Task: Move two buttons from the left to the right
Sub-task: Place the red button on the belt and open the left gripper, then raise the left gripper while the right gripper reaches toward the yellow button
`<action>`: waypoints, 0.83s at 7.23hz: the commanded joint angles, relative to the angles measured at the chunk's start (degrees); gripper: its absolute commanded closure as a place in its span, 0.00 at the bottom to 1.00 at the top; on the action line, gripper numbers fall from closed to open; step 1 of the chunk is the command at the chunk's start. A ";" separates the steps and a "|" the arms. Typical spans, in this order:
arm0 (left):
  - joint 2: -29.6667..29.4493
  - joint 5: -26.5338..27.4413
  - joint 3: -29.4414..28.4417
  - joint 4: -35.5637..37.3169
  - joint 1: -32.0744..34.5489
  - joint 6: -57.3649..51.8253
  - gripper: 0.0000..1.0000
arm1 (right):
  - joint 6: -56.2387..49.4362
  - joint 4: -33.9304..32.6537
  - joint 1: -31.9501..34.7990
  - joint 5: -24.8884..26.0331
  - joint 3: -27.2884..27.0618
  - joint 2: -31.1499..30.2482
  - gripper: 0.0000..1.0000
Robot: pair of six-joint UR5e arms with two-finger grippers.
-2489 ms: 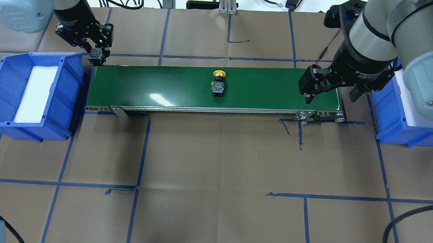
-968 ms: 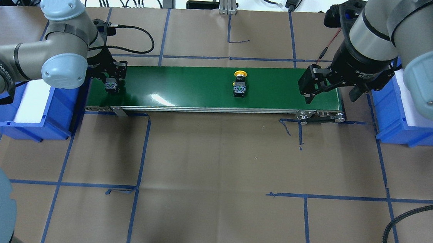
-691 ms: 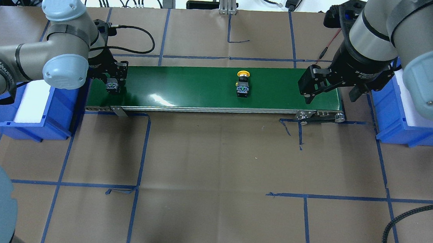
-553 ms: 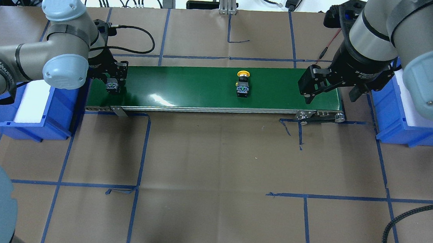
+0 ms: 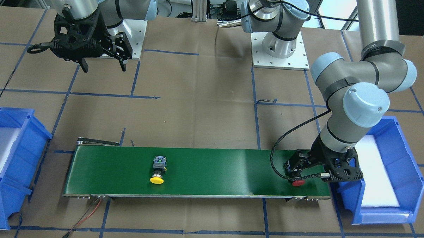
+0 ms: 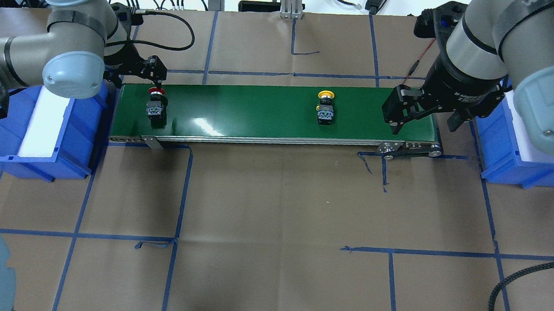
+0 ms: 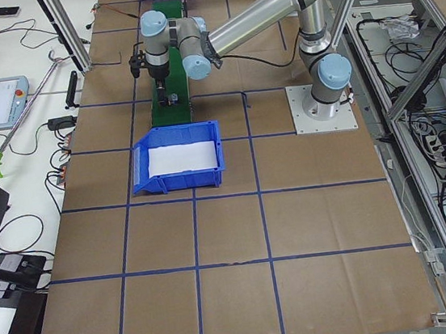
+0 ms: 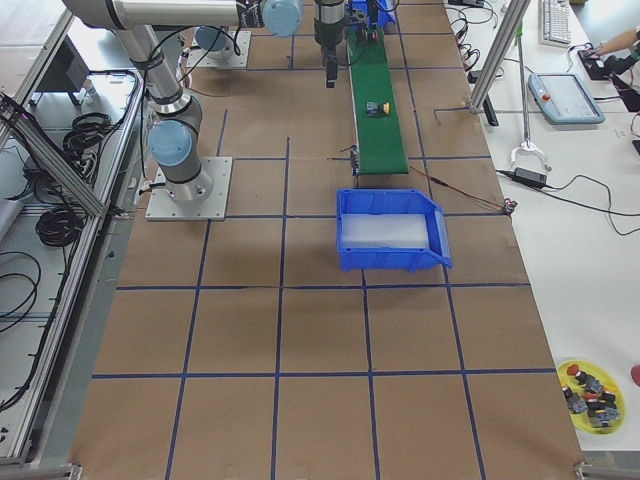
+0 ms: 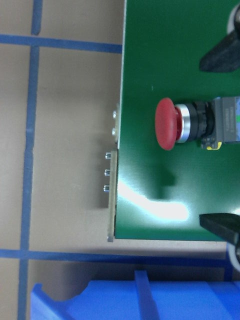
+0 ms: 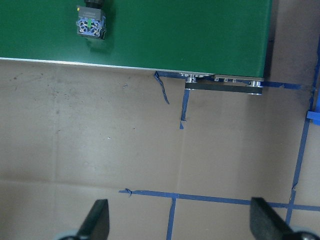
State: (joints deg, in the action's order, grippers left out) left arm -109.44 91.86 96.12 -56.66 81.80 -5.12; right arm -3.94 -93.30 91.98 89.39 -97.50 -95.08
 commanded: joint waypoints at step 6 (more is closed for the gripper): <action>15.90 0.16 -4.72 -27.33 7.14 4.41 0.00 | 3.74 -32.88 -0.40 -4.28 5.31 17.20 0.00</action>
State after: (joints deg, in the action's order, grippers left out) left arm -96.60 92.12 91.01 -79.91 87.89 -1.40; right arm -2.47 -120.35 91.50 87.95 -92.19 -80.16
